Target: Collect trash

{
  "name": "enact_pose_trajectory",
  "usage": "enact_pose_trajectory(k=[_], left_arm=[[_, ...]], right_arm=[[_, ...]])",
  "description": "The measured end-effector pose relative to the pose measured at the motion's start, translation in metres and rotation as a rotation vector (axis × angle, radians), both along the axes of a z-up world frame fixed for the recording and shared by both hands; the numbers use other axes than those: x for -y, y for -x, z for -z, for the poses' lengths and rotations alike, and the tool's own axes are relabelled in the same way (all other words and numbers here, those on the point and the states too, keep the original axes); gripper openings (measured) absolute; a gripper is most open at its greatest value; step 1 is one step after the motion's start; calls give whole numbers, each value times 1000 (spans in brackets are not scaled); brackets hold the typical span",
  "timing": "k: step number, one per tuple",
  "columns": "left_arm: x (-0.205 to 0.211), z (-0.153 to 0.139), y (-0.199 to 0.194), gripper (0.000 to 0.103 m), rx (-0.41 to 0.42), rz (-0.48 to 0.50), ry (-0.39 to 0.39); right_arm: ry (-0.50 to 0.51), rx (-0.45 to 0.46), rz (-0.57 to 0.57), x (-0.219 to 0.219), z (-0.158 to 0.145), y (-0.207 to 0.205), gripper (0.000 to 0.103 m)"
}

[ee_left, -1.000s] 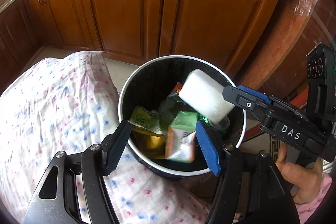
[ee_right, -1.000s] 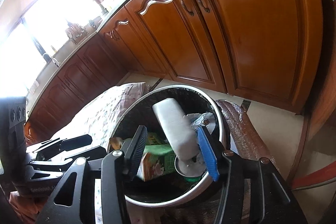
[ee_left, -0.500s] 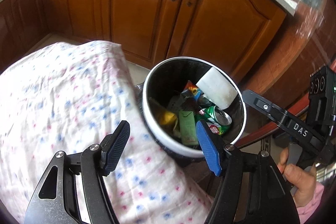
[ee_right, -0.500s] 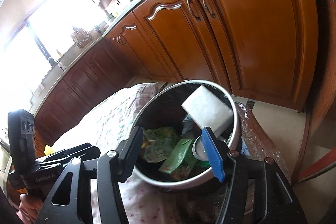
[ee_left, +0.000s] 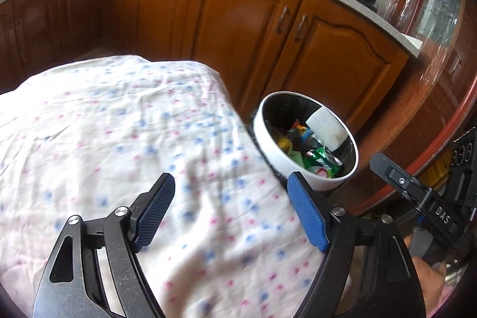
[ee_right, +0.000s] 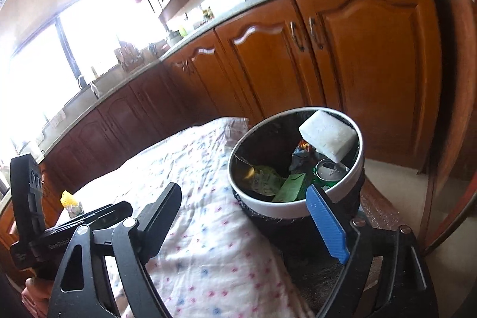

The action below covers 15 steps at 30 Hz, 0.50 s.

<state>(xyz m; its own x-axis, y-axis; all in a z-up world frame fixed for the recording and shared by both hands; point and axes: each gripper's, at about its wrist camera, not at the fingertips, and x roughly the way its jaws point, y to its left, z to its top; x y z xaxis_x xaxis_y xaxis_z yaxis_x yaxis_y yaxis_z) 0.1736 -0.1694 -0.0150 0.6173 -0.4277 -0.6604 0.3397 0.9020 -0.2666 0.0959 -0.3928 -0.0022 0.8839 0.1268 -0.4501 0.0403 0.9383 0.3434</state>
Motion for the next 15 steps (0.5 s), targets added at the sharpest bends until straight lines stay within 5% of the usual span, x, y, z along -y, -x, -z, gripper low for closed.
enact_pose_trajectory(k=[7, 15], left_arm=[[-35, -2, 34, 83, 79, -42, 25], [-46, -13, 74, 100, 245, -66, -22]], right_arm=[[108, 123, 42, -26, -16, 38, 102], [222, 185, 64, -47, -23, 62, 103]])
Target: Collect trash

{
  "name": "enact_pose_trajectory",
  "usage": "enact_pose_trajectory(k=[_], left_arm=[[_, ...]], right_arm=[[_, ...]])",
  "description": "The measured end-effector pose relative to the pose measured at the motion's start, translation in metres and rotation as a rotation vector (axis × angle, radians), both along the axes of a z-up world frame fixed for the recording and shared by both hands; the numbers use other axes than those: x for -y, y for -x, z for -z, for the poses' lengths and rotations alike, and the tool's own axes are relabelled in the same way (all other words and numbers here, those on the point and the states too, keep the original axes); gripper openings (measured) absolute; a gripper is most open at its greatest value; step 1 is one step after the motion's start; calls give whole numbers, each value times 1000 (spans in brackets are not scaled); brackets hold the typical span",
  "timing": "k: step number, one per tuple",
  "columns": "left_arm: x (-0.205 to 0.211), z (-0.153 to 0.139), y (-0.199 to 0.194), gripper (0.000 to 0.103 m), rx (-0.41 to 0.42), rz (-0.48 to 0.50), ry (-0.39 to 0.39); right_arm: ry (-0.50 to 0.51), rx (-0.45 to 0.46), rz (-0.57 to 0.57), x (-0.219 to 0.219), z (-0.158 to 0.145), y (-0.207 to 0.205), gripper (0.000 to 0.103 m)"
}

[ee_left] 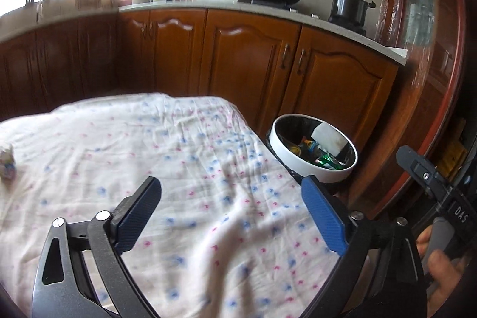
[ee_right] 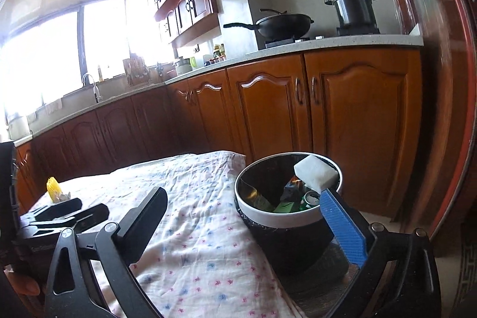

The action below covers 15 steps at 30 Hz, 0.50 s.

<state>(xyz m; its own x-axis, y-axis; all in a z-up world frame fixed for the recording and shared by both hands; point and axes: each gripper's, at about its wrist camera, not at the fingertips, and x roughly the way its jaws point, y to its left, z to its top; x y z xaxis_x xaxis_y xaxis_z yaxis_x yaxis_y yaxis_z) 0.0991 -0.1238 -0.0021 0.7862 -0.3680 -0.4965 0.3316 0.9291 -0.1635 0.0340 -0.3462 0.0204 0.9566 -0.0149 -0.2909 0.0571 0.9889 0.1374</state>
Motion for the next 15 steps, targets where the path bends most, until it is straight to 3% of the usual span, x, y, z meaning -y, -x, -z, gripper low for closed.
enact_pose_trajectory(k=[8, 15], left_arm=[[-13, 5, 25, 101, 67, -66, -38], [-23, 11, 33, 101, 71, -123, -56]], right_arm=[[13, -4, -6, -9, 12, 7, 103], [23, -6, -25, -17, 18, 8, 103]])
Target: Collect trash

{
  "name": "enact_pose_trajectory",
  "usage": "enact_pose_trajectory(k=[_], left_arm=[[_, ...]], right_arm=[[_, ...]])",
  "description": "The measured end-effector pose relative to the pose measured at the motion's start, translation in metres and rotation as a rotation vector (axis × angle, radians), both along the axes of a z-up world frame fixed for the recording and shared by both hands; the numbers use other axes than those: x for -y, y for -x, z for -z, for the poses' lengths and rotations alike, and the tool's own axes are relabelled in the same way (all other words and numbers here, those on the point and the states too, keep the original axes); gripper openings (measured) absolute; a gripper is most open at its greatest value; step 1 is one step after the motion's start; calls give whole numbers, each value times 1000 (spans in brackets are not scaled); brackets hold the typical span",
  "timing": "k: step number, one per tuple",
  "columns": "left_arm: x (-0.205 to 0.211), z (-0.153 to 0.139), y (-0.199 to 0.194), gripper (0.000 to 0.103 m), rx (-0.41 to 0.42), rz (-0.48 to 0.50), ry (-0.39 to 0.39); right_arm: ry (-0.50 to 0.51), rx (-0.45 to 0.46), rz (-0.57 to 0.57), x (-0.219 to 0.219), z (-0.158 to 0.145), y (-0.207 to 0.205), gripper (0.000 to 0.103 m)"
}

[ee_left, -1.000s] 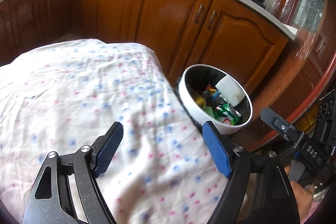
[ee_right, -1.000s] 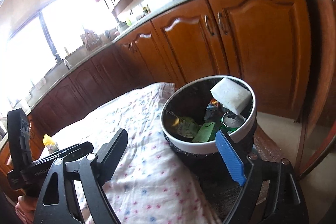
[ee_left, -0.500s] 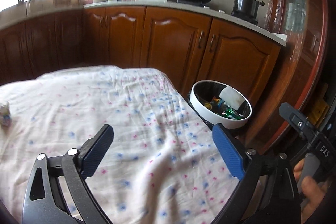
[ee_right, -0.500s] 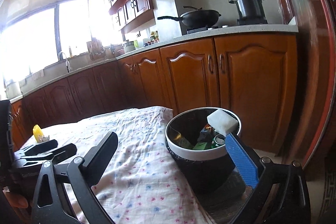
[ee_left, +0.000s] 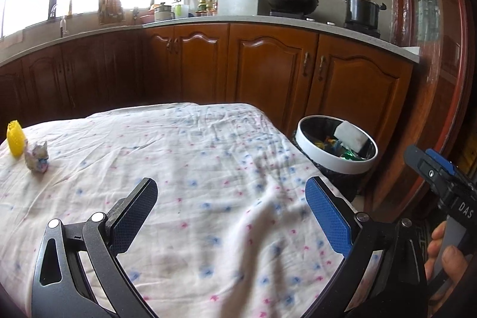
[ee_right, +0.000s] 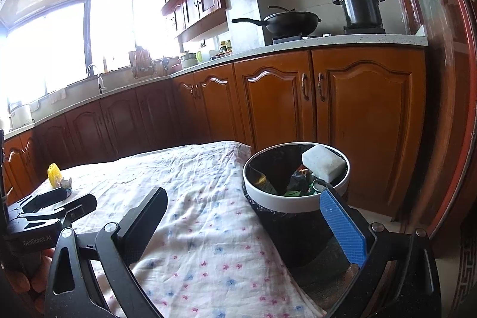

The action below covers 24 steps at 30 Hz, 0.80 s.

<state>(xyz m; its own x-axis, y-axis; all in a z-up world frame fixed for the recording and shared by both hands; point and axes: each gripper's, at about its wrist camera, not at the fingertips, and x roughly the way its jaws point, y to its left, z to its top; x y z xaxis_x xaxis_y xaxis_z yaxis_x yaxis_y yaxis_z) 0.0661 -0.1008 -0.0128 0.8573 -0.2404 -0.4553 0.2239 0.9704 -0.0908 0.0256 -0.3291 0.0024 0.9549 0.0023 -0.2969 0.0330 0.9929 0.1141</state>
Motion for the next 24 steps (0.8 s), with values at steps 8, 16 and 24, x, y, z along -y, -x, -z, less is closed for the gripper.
enact_pose_trajectory(k=[8, 16, 24], left_arm=[[-4, 0, 6, 101, 11, -33, -23], [-2, -4, 15, 102, 51, -49, -36], [-1, -7, 18, 101, 64, -45, -36]], right_arm=[[6, 26, 0, -3, -2, 6, 103], [6, 39, -3, -4, -3, 9, 103], [-1, 46, -9, -4, -5, 12, 103]])
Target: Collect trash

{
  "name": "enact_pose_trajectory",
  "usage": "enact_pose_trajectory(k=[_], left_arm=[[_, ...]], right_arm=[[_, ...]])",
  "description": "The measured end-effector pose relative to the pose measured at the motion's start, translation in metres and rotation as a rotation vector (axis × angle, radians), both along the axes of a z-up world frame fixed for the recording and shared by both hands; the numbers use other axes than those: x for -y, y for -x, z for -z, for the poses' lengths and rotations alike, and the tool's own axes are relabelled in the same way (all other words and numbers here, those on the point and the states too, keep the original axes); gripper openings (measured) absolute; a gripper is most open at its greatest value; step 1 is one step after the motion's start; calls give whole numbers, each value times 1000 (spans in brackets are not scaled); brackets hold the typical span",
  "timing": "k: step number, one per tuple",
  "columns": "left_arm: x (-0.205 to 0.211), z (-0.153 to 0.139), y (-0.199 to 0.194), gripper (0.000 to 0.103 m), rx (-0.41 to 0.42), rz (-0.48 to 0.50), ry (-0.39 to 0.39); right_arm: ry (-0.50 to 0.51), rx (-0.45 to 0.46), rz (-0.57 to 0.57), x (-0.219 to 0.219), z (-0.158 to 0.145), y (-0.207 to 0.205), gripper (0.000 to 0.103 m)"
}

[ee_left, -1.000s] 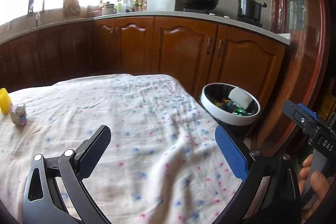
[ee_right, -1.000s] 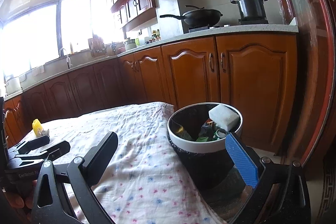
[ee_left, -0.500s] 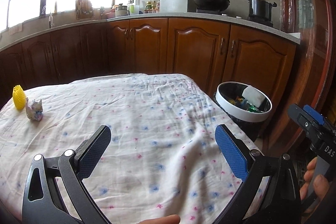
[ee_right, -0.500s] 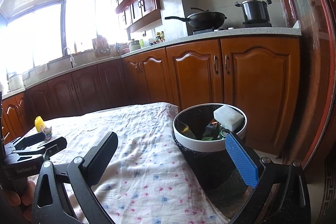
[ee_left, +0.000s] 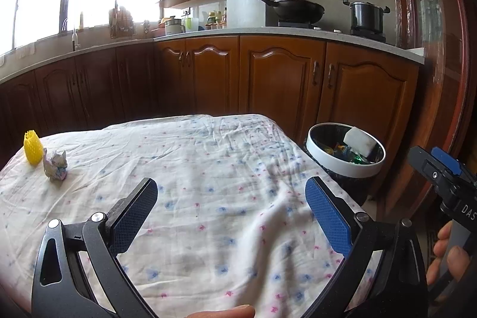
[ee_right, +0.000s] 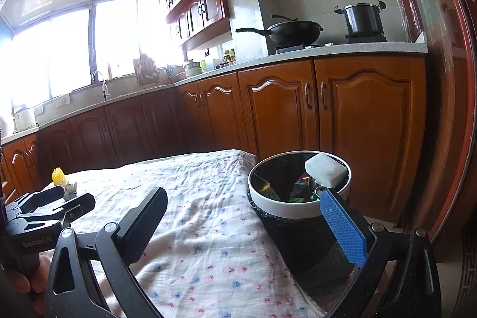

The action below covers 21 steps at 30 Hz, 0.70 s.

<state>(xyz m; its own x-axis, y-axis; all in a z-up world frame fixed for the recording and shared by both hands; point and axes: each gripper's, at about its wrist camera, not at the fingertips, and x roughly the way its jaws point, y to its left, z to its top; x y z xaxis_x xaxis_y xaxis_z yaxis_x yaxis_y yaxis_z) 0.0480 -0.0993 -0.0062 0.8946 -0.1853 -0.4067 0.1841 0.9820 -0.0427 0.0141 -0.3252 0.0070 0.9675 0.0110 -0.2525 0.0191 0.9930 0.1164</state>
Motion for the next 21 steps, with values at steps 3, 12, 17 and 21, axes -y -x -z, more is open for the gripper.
enact_pose_trajectory(k=[3, 12, 17, 21], left_arm=[[0, -1, 2, 101, 6, 1, 2], [4, 0, 2, 101, 8, 0, -11], [7, 1, 4, 102, 8, 3, -13], [8, 2, 4, 102, 6, 3, -14]], right_arm=[[-5, -4, -3, 0, 0, 0, 103], [-14, -5, -3, 0, 1, 2, 103], [-14, -7, -4, 0, 1, 1, 103], [-14, -8, -6, -1, 2, 2, 103]])
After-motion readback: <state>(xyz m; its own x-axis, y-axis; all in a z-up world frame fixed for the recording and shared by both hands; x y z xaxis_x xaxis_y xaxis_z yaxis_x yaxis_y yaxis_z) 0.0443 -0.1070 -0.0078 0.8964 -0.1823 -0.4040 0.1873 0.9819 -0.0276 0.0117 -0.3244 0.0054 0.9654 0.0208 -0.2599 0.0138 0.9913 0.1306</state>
